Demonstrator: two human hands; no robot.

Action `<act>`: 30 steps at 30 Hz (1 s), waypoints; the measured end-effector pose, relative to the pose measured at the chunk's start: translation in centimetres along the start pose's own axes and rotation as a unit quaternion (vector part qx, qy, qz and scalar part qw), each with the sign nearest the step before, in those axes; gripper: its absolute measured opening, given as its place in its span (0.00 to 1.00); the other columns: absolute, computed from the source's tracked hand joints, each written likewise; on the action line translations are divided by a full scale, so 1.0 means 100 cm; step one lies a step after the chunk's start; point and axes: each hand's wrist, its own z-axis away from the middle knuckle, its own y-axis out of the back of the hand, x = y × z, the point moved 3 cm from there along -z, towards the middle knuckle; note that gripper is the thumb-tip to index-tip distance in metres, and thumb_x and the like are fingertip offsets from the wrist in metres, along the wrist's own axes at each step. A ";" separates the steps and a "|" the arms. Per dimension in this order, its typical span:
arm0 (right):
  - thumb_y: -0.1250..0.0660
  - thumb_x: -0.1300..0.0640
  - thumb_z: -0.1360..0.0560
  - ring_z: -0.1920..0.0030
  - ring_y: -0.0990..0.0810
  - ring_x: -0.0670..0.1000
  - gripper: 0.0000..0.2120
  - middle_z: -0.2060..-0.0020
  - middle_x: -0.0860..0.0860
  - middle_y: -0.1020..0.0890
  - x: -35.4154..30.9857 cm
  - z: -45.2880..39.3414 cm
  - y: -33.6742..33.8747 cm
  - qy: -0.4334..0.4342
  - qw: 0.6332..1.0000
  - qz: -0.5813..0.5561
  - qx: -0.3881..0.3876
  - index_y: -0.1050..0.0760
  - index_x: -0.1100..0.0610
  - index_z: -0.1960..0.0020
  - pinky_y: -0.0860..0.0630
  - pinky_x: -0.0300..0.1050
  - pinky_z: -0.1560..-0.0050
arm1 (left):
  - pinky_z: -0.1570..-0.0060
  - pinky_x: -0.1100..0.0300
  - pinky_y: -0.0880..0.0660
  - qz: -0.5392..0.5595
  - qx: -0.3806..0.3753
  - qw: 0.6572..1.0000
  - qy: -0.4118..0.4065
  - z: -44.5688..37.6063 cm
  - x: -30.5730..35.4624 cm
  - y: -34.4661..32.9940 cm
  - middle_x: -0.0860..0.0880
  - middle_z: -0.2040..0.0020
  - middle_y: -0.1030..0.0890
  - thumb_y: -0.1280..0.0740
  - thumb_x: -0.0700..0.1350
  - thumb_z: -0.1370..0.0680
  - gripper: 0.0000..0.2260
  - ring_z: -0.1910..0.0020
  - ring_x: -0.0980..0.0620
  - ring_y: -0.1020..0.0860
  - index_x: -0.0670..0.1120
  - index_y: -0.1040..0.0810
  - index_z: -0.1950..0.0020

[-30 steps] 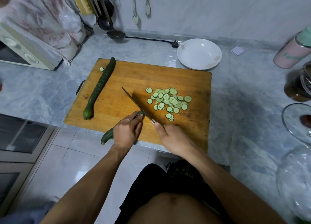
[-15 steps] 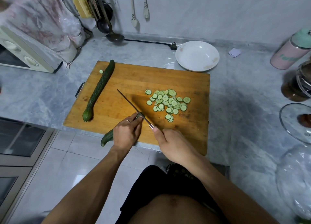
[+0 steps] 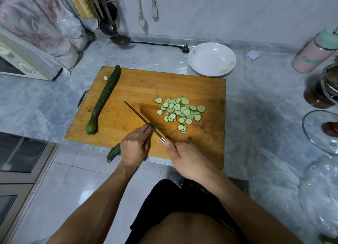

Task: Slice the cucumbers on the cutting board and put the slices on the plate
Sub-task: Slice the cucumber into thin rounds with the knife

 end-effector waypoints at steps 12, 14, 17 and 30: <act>0.53 0.42 0.16 0.67 0.30 0.51 0.27 0.70 0.51 0.29 0.001 -0.030 -0.015 -0.009 1.000 -0.017 0.004 0.35 0.54 0.68 0.37 0.45 0.64 | 0.62 0.59 0.23 -0.010 -0.018 1.000 0.003 0.001 -0.001 -0.005 0.49 0.42 0.16 0.38 0.43 0.20 0.12 0.53 0.48 0.17 0.45 0.15 0.45; 0.52 0.42 0.16 0.67 0.29 0.50 0.27 0.70 0.51 0.28 0.003 -0.029 -0.016 -0.008 1.000 -0.025 0.011 0.34 0.54 0.68 0.37 0.44 0.63 | 0.61 0.59 0.23 -0.004 -0.025 1.000 0.017 0.001 -0.002 -0.005 0.48 0.42 0.17 0.37 0.43 0.21 0.11 0.52 0.47 0.17 0.45 0.15 0.45; 0.52 0.42 0.16 0.68 0.28 0.50 0.27 0.71 0.51 0.27 0.004 -0.028 -0.008 -0.015 0.999 -0.030 0.019 0.32 0.56 0.67 0.36 0.46 0.64 | 0.58 0.57 0.20 0.016 -0.032 0.999 0.028 0.005 -0.006 -0.006 0.46 0.42 0.17 0.32 0.41 0.24 0.11 0.52 0.46 0.17 0.44 0.16 0.44; 0.53 0.41 0.16 0.66 0.26 0.51 0.27 0.68 0.52 0.26 0.005 -0.010 0.005 0.007 1.000 -0.019 0.005 0.31 0.56 0.65 0.29 0.50 0.62 | 0.58 0.56 0.20 0.009 -0.044 0.998 0.034 0.004 -0.008 -0.007 0.44 0.44 0.16 0.33 0.43 0.23 0.10 0.54 0.45 0.16 0.44 0.15 0.46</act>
